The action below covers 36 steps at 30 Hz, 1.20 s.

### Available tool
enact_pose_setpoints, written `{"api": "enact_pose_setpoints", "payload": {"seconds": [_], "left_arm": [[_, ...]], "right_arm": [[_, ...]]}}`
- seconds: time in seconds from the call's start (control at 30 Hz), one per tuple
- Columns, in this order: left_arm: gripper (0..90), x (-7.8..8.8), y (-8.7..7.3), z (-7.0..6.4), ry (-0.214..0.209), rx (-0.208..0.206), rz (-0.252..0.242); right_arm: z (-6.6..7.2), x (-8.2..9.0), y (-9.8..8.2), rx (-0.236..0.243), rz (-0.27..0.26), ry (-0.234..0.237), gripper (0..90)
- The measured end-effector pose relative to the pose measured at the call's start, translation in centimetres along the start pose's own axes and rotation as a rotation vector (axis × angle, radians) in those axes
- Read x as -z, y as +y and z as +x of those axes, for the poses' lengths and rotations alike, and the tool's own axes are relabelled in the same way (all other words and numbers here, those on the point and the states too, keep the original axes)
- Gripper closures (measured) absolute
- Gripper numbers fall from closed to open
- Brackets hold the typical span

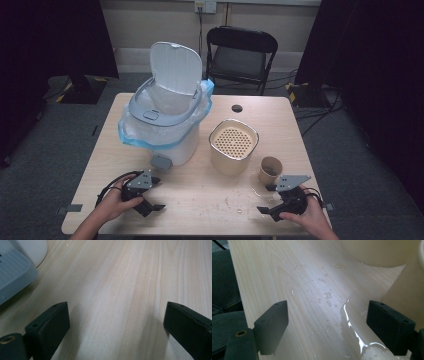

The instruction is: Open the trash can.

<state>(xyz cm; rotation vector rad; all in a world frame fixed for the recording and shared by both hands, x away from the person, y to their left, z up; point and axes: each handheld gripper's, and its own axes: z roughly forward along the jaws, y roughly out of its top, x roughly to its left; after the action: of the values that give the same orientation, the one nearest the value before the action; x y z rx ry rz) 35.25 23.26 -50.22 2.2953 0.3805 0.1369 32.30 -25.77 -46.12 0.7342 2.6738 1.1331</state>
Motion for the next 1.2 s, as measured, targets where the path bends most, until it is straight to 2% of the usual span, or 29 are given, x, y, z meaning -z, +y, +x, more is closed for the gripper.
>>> {"api": "enact_pose_setpoints", "payload": {"seconds": [0.67,1.0,1.2], "left_arm": [[6.1,0.0,0.0,0.0,0.0,-0.001,0.0],[6.1,0.0,0.0,0.0,-0.003,-0.001,0.001],[4.3,-0.1,0.0,0.0,-0.008,-0.01,0.006]], "right_arm": [[-2.5,0.9,-2.0,-0.077,0.0,-0.094,17.5],[-3.6,0.8,-2.2,-0.119,-0.024,-0.136,15.8],[-4.1,0.7,-1.9,-0.126,-0.038,-0.159,14.8]]}}
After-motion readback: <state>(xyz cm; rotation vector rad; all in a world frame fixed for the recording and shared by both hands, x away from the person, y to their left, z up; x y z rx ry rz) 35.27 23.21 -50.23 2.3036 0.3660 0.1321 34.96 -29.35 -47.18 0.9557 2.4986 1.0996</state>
